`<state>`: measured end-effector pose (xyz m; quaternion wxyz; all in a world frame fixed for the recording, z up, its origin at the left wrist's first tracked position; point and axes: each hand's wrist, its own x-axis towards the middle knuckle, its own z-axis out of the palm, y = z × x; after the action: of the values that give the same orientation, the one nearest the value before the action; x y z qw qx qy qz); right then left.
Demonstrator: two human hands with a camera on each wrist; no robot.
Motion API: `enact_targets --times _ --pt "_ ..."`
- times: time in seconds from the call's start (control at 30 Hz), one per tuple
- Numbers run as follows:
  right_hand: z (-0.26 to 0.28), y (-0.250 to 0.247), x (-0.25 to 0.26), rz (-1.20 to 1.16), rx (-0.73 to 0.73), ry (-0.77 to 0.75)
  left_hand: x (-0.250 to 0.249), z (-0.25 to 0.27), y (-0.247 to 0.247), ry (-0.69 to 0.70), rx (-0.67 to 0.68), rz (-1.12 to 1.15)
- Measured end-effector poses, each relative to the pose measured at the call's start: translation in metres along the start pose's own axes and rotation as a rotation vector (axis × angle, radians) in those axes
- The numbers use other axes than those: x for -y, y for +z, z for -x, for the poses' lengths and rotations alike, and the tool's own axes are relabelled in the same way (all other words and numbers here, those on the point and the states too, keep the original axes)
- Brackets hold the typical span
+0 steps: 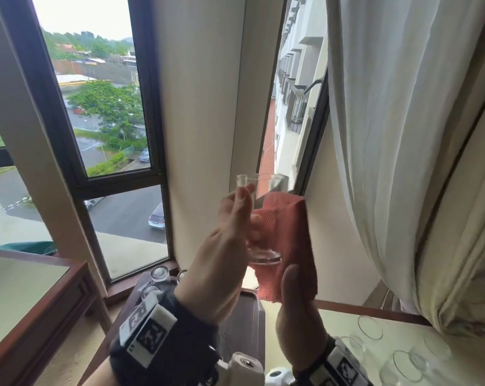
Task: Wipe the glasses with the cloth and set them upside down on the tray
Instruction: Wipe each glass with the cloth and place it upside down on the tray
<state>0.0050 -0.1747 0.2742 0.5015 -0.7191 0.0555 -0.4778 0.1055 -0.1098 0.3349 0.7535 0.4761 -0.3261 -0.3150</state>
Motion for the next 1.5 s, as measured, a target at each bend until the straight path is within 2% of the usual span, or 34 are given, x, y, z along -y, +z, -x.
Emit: enact_targets --times 0.07,0.17,0.27,0.3,0.37,0.47,0.57,0.63,0.73,0.8,0.87,0.97,1.03,1.13,1.2,1.23,1.27,1.33,1.4,1.5 --pt "-0.008 -0.013 -0.007 0.047 -0.039 0.081 0.005 0.009 0.008 0.025 0.049 -0.048" --pt "-0.02 -0.026 -0.01 0.134 0.05 0.239 0.016 0.016 0.013 0.037 0.027 -0.143" --pt "-0.03 -0.016 0.015 0.173 0.006 -0.108 0.022 0.014 0.015 -0.051 -0.052 -0.127" --pt "-0.028 -0.01 0.023 0.121 0.039 -0.165 0.023 0.011 0.013 -0.084 -0.065 -0.074" --pt "-0.02 -0.003 0.027 0.099 0.13 -0.212 0.013 0.007 0.011 -0.116 -0.107 0.004" --pt "0.0 -0.002 0.012 0.033 0.224 -0.122 -0.004 0.0 0.002 -0.125 -0.117 0.06" --pt "0.02 0.002 -0.007 0.08 0.146 -0.097 -0.009 -0.008 -0.01 -0.059 -0.145 -0.02" --pt "0.025 0.006 -0.012 0.053 0.037 0.047 -0.009 -0.011 -0.014 0.029 -0.16 -0.12" --pt "0.023 0.007 -0.012 -0.141 -0.174 0.457 -0.009 -0.012 -0.019 0.122 -0.08 -0.203" --pt "0.014 0.005 -0.013 -0.217 -0.199 0.581 -0.007 -0.01 -0.022 0.17 0.003 -0.242" --pt "0.001 0.005 -0.005 -0.434 -0.237 0.618 -0.005 -0.005 -0.022 0.227 0.058 -0.325" --pt "-0.02 0.005 0.011 -0.724 -0.329 0.581 0.0 0.0 -0.022 0.323 0.053 -0.517" --pt "-0.029 0.001 0.016 -0.792 -0.376 0.553 0.002 0.0 -0.025 0.357 0.011 -0.599" --pt "-0.03 -0.009 0.009 -0.754 -0.43 0.507 0.006 -0.002 -0.032 0.372 -0.122 -0.664" --pt "-0.027 -0.012 0.013 -0.6 -0.426 0.478 0.007 -0.002 -0.033 0.342 -0.179 -0.648" --pt "-0.025 -0.014 0.01 -0.475 -0.373 0.395 0.008 -0.001 -0.033 0.316 -0.18 -0.618" --pt "-0.027 -0.014 0.017 -0.448 -0.245 0.385 0.009 0.0 -0.033 0.296 -0.172 -0.591" --pt "-0.035 -0.017 0.013 -0.308 -0.102 0.296 0.012 0.001 -0.033 0.272 -0.15 -0.558" --pt "-0.041 -0.018 0.021 -0.245 -0.063 0.069 0.015 0.002 -0.031 0.27 -0.124 -0.535" --pt "-0.056 -0.03 0.024 -0.058 -0.09 -0.068 0.022 0.006 -0.03 0.285 -0.074 -0.537"
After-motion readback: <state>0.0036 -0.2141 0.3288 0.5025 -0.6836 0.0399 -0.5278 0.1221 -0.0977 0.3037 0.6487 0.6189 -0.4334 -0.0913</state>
